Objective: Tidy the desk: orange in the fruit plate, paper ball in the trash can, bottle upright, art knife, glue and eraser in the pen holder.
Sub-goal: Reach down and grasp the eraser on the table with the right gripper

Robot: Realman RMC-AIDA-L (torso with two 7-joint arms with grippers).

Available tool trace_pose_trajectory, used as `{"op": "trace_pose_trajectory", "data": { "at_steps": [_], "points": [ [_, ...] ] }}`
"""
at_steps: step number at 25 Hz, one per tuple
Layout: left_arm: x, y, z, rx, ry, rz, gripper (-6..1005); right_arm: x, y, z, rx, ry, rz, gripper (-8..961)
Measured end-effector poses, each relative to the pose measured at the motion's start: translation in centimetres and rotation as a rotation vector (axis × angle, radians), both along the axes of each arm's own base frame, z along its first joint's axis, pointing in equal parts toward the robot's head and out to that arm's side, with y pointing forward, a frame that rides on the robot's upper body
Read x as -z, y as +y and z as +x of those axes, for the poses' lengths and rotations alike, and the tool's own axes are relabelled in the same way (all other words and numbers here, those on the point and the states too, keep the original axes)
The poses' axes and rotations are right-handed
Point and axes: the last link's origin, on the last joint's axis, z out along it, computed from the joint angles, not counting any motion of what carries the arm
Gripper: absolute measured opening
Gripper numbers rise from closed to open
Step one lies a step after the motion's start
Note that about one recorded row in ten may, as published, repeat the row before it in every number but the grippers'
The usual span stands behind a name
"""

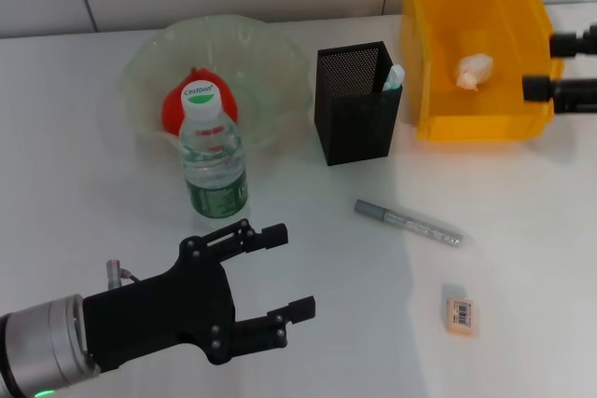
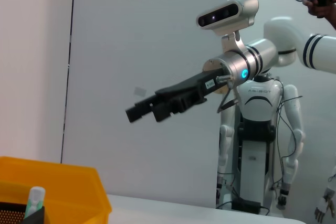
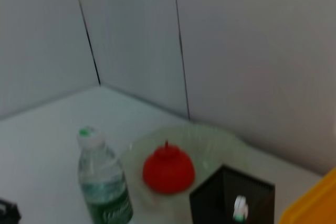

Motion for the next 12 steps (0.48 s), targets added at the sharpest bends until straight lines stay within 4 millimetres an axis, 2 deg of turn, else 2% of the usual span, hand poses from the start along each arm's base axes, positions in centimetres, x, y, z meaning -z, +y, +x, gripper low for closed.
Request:
{"op": "trace_pose_trajectory", "data": {
  "at_steps": [7, 12],
  "points": [
    [-0.1, 0.0, -0.4, -0.012, 0.015, 0.003, 785, 1.9, -2.3, -0.5, 0.005, -0.054, -0.235, 761],
    [-0.1, 0.1, -0.5, -0.020, 0.021, 0.003, 785, 2.9, -2.5, 0.0, 0.027, -0.096, -0.280, 761]
  ]
}}
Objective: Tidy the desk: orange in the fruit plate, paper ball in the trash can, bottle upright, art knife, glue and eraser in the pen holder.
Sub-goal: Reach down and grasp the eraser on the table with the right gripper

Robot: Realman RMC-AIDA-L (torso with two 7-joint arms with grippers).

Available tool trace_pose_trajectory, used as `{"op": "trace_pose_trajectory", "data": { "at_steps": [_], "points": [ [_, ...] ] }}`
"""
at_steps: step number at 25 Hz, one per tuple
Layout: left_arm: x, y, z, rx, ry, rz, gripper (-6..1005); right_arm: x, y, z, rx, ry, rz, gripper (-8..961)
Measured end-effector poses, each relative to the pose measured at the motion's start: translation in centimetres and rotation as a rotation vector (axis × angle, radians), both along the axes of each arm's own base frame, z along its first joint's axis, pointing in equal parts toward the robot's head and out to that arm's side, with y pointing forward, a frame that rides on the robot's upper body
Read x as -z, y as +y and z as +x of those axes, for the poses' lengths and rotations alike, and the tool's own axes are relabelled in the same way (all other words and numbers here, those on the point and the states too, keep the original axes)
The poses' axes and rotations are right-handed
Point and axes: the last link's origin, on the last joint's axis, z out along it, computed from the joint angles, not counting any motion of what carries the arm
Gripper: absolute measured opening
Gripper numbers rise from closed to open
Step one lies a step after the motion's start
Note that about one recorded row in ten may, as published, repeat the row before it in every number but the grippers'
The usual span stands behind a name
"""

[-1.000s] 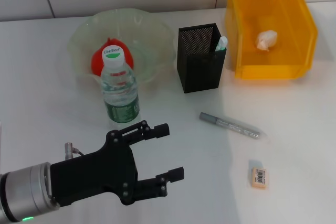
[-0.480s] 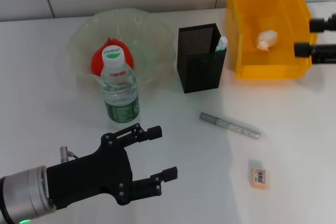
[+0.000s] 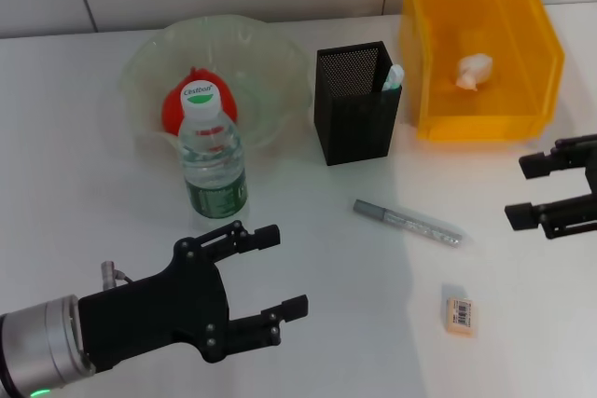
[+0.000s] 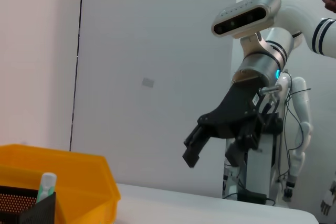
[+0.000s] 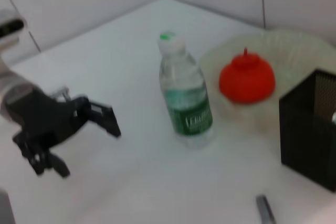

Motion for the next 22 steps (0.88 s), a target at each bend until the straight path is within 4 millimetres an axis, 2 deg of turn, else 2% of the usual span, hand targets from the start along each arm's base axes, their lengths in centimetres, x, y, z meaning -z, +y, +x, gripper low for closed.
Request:
{"op": "trace_pose_trajectory", "data": {
  "at_steps": [4, 6, 14, 22],
  "points": [
    [0.0, 0.1, 0.0, 0.002, 0.005, -0.002, 785, 1.1, 0.2, -0.2, 0.001, -0.089, -0.064, 762],
    [-0.1, 0.1, 0.0, 0.002, 0.006, -0.003, 785, 2.2, 0.5, -0.9, -0.016, -0.163, -0.104, 762],
    [-0.4, 0.1, -0.5, -0.023, 0.010, -0.015, 785, 3.7, 1.3, -2.7, -0.044, -0.265, -0.130, 766],
    [-0.4, 0.1, -0.8, -0.041, 0.021, -0.010, 785, 6.1, 2.4, -4.4, -0.028, -0.420, -0.129, 761]
  ]
}}
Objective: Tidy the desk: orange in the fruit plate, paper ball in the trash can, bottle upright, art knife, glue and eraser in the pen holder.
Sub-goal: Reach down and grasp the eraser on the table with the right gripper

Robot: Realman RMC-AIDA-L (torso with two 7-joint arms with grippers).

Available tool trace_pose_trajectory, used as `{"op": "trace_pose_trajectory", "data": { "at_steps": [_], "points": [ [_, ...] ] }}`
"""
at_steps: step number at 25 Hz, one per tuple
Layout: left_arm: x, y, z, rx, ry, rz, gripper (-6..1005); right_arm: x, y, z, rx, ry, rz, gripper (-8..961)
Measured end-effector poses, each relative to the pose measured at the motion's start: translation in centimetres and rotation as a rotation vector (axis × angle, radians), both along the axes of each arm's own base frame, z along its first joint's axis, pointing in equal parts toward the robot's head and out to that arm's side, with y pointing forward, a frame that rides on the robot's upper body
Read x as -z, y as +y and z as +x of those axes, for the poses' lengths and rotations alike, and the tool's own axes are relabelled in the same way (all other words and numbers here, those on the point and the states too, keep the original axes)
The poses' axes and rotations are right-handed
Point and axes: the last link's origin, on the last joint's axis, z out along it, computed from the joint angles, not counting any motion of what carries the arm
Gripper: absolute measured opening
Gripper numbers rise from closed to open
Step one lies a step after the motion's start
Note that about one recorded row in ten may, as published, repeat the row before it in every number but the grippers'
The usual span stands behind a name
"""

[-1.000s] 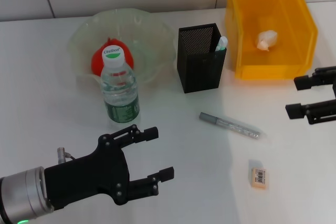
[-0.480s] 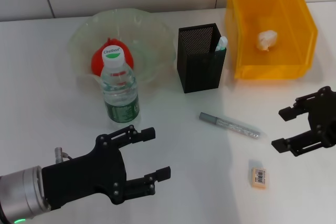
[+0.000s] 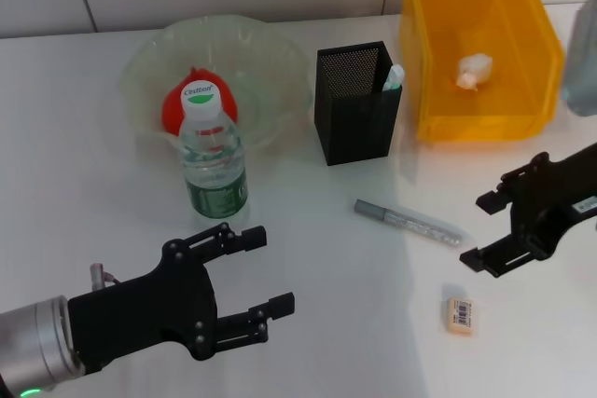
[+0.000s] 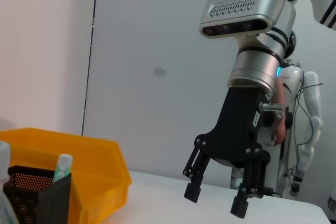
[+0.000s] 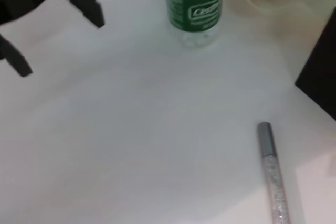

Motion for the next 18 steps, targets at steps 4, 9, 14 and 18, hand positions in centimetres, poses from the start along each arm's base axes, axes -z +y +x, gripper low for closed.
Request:
{"op": "trace_pose_trajectory", "data": {
  "at_steps": [4, 9, 14, 18],
  "points": [
    [0.0, 0.0, 0.0, -0.001, 0.005, 0.004, 785, 1.4, 0.1, -1.5, -0.041, -0.062, -0.052, 758],
    [0.1, 0.0, -0.1, -0.002, 0.008, 0.003, 785, 2.5, 0.5, -2.2, -0.048, -0.205, -0.078, 754],
    [-0.1, 0.1, -0.1, -0.003, 0.009, 0.008, 785, 3.1, -0.3, -2.0, -0.042, -0.229, -0.123, 751],
    [-0.1, 0.1, -0.1, -0.005, 0.007, 0.006, 785, 3.8, -1.2, -1.4, -0.020, -0.227, -0.160, 748]
  ]
}}
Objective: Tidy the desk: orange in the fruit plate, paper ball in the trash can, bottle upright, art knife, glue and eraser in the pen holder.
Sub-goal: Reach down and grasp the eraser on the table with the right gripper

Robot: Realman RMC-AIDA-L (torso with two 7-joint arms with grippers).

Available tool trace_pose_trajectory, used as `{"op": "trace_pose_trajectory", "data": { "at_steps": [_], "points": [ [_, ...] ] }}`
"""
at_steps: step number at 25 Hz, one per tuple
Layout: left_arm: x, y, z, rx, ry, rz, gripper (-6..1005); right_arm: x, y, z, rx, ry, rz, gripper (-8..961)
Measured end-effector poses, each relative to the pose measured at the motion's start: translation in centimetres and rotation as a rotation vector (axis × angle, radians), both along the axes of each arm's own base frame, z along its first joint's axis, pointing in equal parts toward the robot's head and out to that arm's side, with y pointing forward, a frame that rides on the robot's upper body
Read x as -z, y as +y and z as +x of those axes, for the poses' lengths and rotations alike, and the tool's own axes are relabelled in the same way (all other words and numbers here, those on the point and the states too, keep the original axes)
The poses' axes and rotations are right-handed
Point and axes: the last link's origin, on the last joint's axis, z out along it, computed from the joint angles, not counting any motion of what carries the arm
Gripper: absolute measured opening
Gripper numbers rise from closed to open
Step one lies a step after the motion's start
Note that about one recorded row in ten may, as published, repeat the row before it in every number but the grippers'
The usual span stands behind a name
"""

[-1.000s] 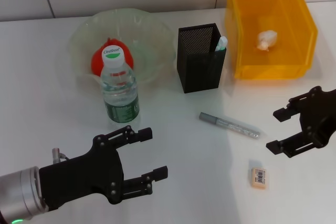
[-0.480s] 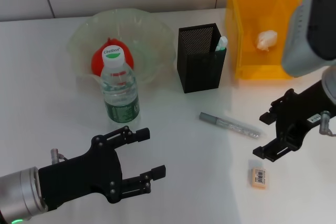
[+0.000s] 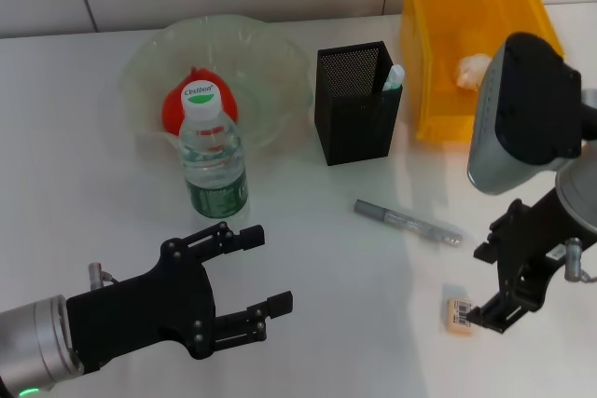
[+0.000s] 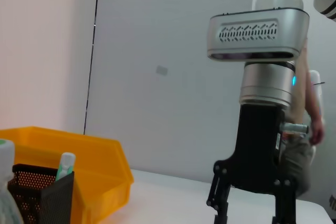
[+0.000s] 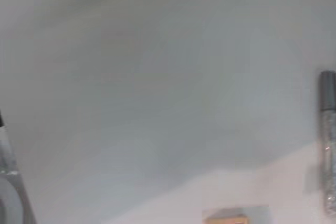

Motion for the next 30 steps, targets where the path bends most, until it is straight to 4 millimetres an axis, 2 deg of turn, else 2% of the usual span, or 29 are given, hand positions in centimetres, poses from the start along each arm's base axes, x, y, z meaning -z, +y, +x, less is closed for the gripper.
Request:
{"op": "trace_pose_trajectory", "data": {
  "at_steps": [8, 15, 30],
  "points": [
    [0.0, -0.1, -0.1, -0.007, -0.001, -0.006, 784, 0.9, -0.8, 0.8, 0.025, -0.007, -0.044, 742],
    [0.0, -0.1, 0.0, -0.005, 0.000, -0.008, 784, 2.2, -0.7, 1.1, 0.022, -0.005, -0.036, 737],
    [0.1, 0.0, 0.1, 0.000, 0.001, -0.009, 784, 2.6, 0.0, 1.6, 0.024, -0.024, 0.001, 726]
  ]
}}
